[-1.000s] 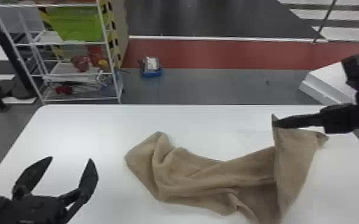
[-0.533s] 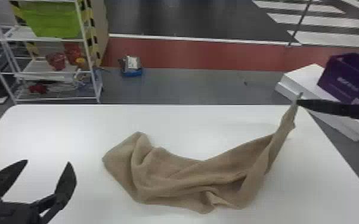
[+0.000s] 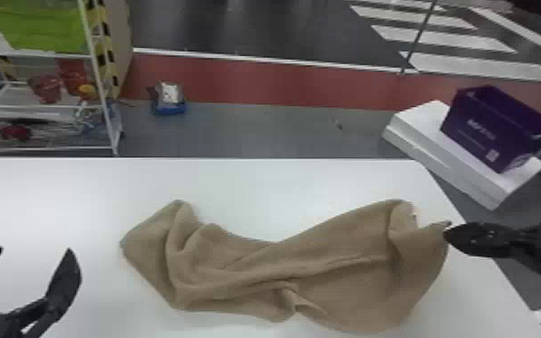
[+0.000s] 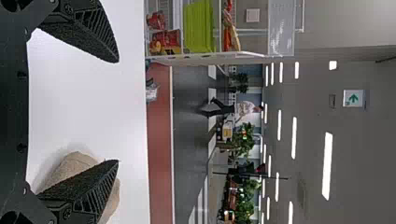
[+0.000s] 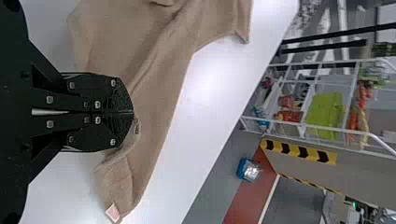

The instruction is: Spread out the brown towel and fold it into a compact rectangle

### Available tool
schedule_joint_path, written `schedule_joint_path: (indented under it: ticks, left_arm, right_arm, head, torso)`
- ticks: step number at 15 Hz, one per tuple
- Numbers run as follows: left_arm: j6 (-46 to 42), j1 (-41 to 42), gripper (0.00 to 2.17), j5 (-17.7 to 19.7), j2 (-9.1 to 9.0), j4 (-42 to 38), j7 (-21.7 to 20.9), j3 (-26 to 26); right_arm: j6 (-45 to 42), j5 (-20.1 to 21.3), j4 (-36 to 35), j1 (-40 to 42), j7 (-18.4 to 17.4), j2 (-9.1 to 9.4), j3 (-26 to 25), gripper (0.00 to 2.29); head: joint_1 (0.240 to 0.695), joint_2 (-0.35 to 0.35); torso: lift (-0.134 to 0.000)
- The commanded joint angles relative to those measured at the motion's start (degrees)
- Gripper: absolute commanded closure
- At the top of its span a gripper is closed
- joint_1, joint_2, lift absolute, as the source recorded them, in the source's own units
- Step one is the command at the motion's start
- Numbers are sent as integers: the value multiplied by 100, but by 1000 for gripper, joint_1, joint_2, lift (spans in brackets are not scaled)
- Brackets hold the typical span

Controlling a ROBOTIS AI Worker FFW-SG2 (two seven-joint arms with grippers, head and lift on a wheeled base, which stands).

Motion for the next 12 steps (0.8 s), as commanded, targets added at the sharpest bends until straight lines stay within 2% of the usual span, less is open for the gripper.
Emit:
schedule_joint_path:
  ticks: [1, 2, 3, 4, 5, 6, 9, 10, 11, 12]
  left_arm:
    - [0, -40, 124, 52, -15, 65, -21, 18]
    - [0, -40, 124, 52, -15, 65, -38, 18]
    - [0, -31, 124, 52, -15, 65, -38, 27]
    - [0, -31, 124, 52, -15, 47, -38, 36]
    - [0, -31, 124, 52, -15, 30, -38, 45]
    - [18, -31, 124, 52, -15, 3, -47, 45]
    - [35, -23, 124, 52, -15, -32, -47, 36]
    - [35, -14, 124, 52, -15, -50, -38, 36]
    - [35, 12, 124, 43, -15, -85, -38, 36]
    - [35, 39, 124, 43, -15, -111, -38, 36]
  right_arm:
    - [-386, 495, 598, 75, 0, -333, 97, 1295]
    - [-579, 706, 862, 57, 17, -474, 115, 1291]
    - [-895, 952, 1002, 75, 19, -536, 141, 1261]
    - [-1282, 1075, 1064, 198, 19, -571, 132, 896]
    - [-1704, 1154, 1072, 356, 19, -579, 106, 259]
    - [-2231, 1224, 1072, 462, 19, -579, 35, 36]
    - [-3761, 1048, 1055, 611, 19, -571, -360, 53]
    - [-4288, 758, 1020, 629, 19, -562, -571, 93]
    - [-4639, 530, 941, 655, 19, -562, -756, 97]
    - [-4692, 600, 747, 769, 19, -597, -835, 97]
  head:
    - [695, -230]
    - [695, -244]
    - [695, -281]
    - [695, -303]
    - [695, -318]
    - [695, -329]
    - [695, -337]
    - [695, -335]
    - [695, -330]
    - [695, -319]
  torso:
    - [-124]
    - [-124]
    - [-124]
    - [-124]
    - [-124]
    - [-124]
    - [-124]
    - [-124]
    - [-124]
    - [-124]
